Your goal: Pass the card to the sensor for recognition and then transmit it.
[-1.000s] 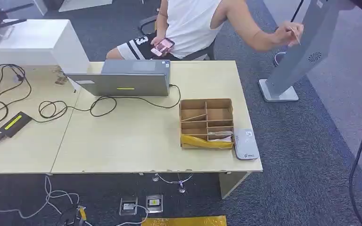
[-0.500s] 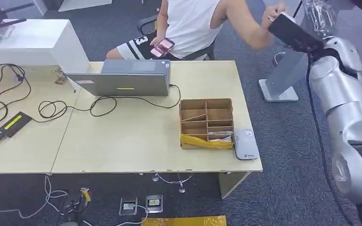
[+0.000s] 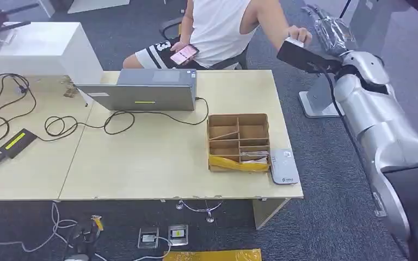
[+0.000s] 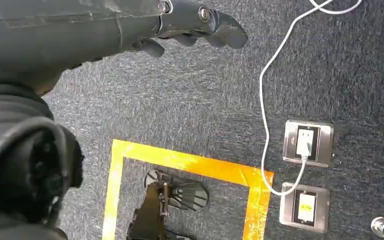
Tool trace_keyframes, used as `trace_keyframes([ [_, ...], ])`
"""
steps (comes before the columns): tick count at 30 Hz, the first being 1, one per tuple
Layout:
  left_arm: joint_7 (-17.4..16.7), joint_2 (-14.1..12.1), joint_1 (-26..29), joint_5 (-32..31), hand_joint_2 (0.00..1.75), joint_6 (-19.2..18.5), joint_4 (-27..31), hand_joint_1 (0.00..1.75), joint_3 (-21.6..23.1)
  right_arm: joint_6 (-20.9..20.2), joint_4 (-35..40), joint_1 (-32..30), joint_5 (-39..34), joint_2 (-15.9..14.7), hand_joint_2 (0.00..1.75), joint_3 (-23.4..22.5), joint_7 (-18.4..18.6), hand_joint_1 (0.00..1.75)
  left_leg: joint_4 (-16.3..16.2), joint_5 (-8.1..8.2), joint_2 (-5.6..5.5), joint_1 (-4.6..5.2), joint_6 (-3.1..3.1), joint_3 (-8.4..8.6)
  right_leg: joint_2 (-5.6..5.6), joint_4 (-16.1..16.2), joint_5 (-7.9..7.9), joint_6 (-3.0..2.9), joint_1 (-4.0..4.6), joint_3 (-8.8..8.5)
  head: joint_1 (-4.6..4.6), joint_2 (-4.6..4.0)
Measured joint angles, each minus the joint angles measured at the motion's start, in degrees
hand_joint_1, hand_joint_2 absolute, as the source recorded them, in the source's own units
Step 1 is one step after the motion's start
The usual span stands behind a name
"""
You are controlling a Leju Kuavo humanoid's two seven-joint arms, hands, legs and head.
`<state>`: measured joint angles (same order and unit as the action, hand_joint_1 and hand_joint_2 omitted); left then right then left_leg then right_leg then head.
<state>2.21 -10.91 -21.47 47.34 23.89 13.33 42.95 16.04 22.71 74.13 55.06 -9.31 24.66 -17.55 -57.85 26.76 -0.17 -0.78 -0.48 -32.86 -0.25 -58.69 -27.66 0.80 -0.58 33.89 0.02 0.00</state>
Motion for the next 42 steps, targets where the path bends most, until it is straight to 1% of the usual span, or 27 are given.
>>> trace_keyframes([
  [6, 0.0, -0.5, 0.0, -0.5, 0.0, 0.0, 0.0, 0.0, -0.1, 0.2, 0.0, 0.0, -1.7, 0.0, 1.75, 1.3, -0.1, 0.0, 0.0, 0.0, 0.01, 0.0, 0.0, 0.0, 0.04, 0.0, 0.0, 0.0, 0.0, 0.03, 0.02, 0.02],
  [7, 0.0, -0.5, 0.0, -0.6, 0.0, 0.0, 0.0, 0.0, -0.1, 0.2, 0.0, 0.0, -1.8, 0.0, 1.75, 1.3, -0.2, 0.12, 0.0, 0.0, 0.01, 0.0, 0.0, 0.0, 0.04, 0.0, 0.0, 0.0, 0.0, 0.03, 0.02, 0.02],
  [8, 0.0, -0.5, 0.0, -0.6, 0.0, 0.0, 0.0, 0.0, -0.1, 0.2, 0.0, 0.0, -1.9, 0.0, 1.75, 1.3, -0.2, 1.5, 0.0, 0.0, 0.01, 0.0, 0.0, 0.0, 0.04, 0.0, 0.0, 0.0, 0.0, 0.03, 0.02, 0.02],
  [9, 0.0, -0.5, 0.0, -0.6, 0.0, 0.0, 0.0, 0.0, -0.2, 0.2, 0.0, 0.0, -2.1, 0.0, 1.75, 1.4, -0.3, 1.71, 0.0, 0.0, 0.01, 0.0, 0.0, -0.01, 0.04, 0.0, 0.0, 0.0, 0.0, 0.03, 0.02, 0.02],
  [10, 0.0, -0.5, 0.0, -0.7, 0.0, 0.0, 0.0, 0.0, -0.2, 0.1, 0.0, 0.0, -2.2, 0.0, 1.75, 1.4, -0.4, 1.75, 0.0, 0.0, 0.01, 0.0, 0.0, -0.01, 0.04, 0.0, 0.0, 0.0, 0.0, 0.03, 0.02, 0.02],
  [15, 0.0, -0.7, 0.0, -1.1, 0.0, -0.5, 0.0, 0.0, -0.4, -0.8, 0.0, 0.0, -3.1, 0.0, 1.75, 1.7, -0.7, 1.75, 0.0, 0.0, 0.01, 0.0, 0.0, 0.0, 0.04, 0.0, 0.01, -0.01, 0.0, 0.03, 0.04, 0.02],
  [23, 0.0, -0.9, 0.0, -1.2, 0.0, -0.5, 0.0, 0.0, -0.4, -0.9, 0.0, 0.0, -3.6, 0.0, 1.75, 2.2, -0.9, 1.75, 0.0, 0.0, 0.01, 0.0, 0.0, 0.0, 0.04, 0.0, 0.01, -0.02, 0.01, 0.03, 0.02, 0.02],
  [32, 0.0, -1.1, 0.1, -2.9, 0.0, -0.7, 0.0, 0.0, -0.4, -0.7, 0.0, 0.2, -5.3, 0.0, 1.75, 2.6, -1.7, 1.75, 0.0, 0.0, 0.01, 0.0, 0.0, 0.0, 0.04, 0.0, 0.01, -0.02, 0.0, 0.02, 0.02, 0.02],
  [42, 0.0, -1.1, 0.6, -2.9, 0.0, -0.5, 0.0, 0.0, -0.5, -1.3, 0.6, 0.0, -8.8, 0.0, 1.75, 2.9, -3.0, 1.75, 0.0, 0.0, 0.01, 0.0, 0.0, 0.0, 0.04, 0.0, 0.01, -0.02, 0.0, 0.03, 0.02, 0.02],
])
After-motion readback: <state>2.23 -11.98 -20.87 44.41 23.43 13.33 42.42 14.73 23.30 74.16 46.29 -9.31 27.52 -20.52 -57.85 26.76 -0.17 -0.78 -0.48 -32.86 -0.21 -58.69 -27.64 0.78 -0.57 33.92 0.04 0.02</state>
